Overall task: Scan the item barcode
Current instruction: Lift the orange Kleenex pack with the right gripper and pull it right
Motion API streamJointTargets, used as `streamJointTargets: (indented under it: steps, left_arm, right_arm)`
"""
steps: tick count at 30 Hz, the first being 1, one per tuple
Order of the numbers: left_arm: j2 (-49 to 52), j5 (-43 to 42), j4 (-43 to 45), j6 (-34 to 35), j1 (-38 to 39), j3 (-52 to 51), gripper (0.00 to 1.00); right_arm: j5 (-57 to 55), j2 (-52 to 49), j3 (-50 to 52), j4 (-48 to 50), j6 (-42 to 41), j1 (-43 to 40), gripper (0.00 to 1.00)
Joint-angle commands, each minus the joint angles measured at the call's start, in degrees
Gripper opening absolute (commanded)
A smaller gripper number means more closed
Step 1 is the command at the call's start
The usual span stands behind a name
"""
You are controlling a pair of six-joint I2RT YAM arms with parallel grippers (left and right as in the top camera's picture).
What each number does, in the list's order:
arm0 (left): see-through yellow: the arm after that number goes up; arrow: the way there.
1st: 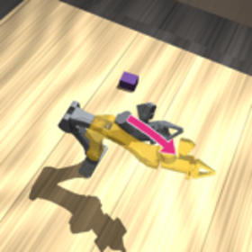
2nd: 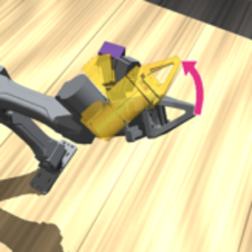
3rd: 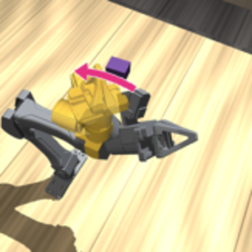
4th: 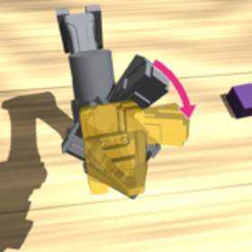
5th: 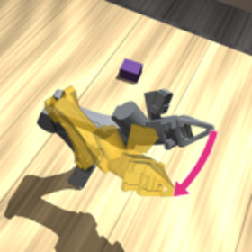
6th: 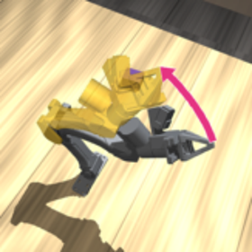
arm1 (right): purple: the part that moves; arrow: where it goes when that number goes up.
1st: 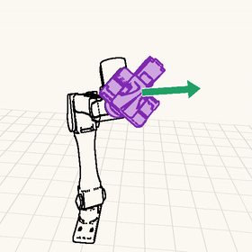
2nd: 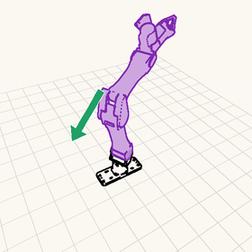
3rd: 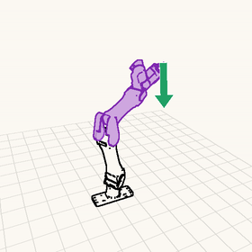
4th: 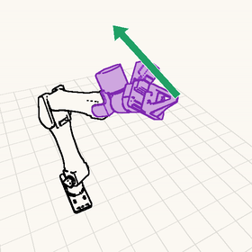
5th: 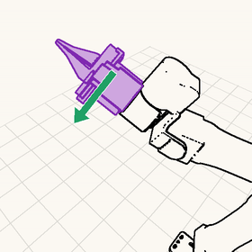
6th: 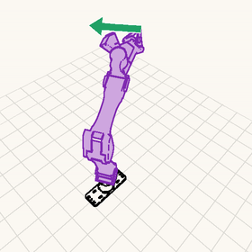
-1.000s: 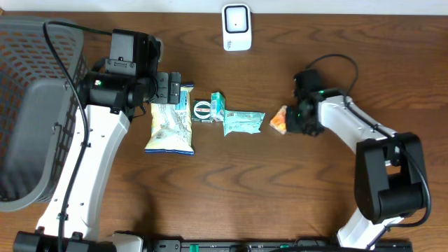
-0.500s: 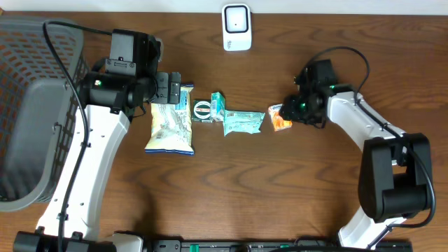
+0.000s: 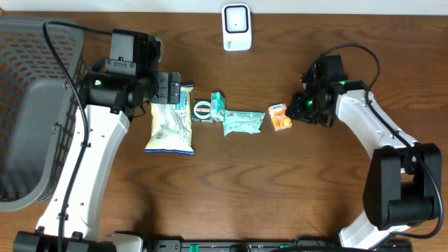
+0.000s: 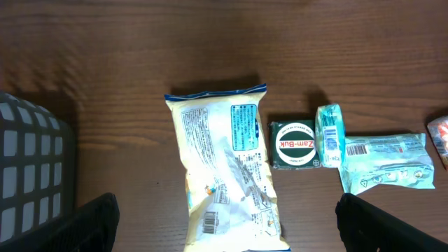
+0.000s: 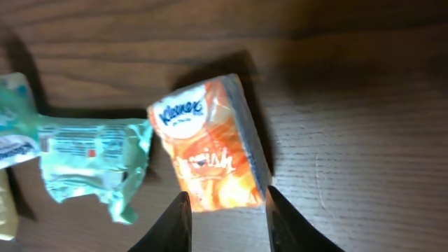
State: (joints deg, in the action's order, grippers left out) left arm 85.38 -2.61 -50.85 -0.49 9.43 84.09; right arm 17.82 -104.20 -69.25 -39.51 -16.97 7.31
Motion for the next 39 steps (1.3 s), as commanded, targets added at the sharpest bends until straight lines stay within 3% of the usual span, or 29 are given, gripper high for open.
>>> streamJointTargets:
  steps: [1,16,18,22,27,32,39]
  left_arm:
    - [0.00,0.31,-0.13,-1.01,-0.26,0.50,0.98]
    - [0.00,0.31,-0.13,-1.01,-0.26,0.50,0.98]
    - [0.00,0.31,-0.13,-1.01,-0.26,0.50,0.98]
    - [0.00,0.31,-0.13,-1.01,-0.26,0.50,0.98]
    - [0.00,0.31,-0.13,-1.01,-0.26,0.50,0.98]
    - [0.00,0.31,-0.13,-1.01,-0.26,0.50,0.97]
    - [0.00,0.31,-0.13,-1.01,-0.26,0.50,0.98]
  right_arm:
    - [0.59,-1.22,2.14,1.75,0.61,-0.09,0.30]
    - [2.36,-8.92,3.06,4.63,2.45,-0.07,0.29]
    - [3.19,-10.08,3.06,4.61,2.45,-0.11,0.24]
    - [3.58,-9.81,2.95,4.26,2.43,-0.22,0.01]
    - [5.55,-6.91,1.77,1.22,2.47,-0.79,0.01]
    - [19.15,-0.26,0.11,-1.49,6.12,-4.07,0.01]
    - [46.10,4.90,-0.04,1.77,7.89,-12.22,0.01]
